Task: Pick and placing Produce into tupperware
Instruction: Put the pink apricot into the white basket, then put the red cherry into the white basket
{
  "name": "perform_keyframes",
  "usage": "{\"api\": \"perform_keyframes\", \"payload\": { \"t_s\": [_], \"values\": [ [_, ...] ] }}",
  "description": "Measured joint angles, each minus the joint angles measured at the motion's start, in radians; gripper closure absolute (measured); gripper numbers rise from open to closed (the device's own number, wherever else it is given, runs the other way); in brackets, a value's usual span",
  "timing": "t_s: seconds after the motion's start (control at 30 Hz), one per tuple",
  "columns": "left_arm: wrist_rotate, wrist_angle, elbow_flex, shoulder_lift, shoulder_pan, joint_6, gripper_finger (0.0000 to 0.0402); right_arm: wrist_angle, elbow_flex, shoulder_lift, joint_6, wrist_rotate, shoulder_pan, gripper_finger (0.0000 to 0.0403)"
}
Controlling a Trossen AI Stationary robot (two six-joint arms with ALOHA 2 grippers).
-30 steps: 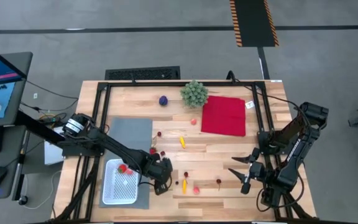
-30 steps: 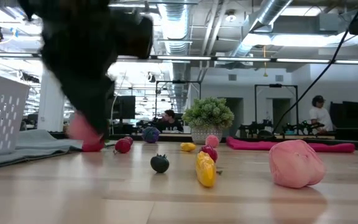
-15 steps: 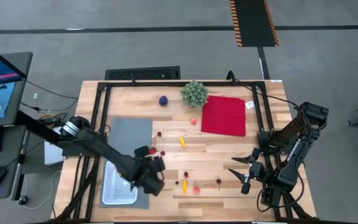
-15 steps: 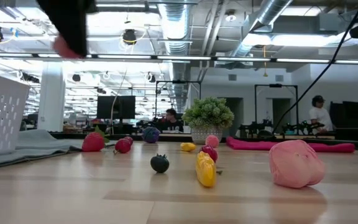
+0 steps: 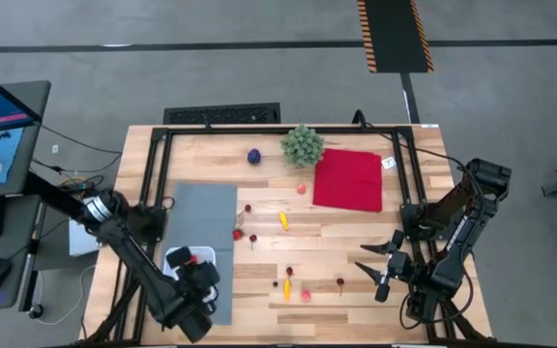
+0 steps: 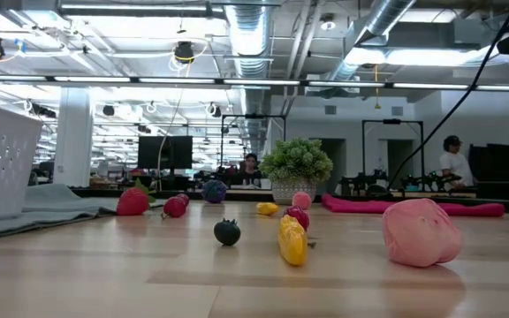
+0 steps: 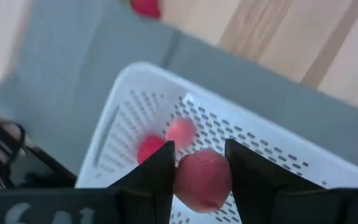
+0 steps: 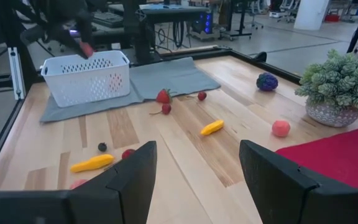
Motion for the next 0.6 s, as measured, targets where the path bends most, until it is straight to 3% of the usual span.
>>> {"api": "perform_keyframes", "payload": {
  "t_s": [0.3, 0.6],
  "values": [
    [0.029, 0.084, -0.134, 0.001, -0.022, -0.09, 0.0271, 0.0, 0.0, 0.0, 0.0, 0.003, 0.0, 0.0148],
    [0.053, 0.055, -0.167, 0.009, -0.022, -0.122, 0.019, 0.002, 0.0, 0.0, 0.0, 0.001, -0.013, 0.0148]
  ]
}}
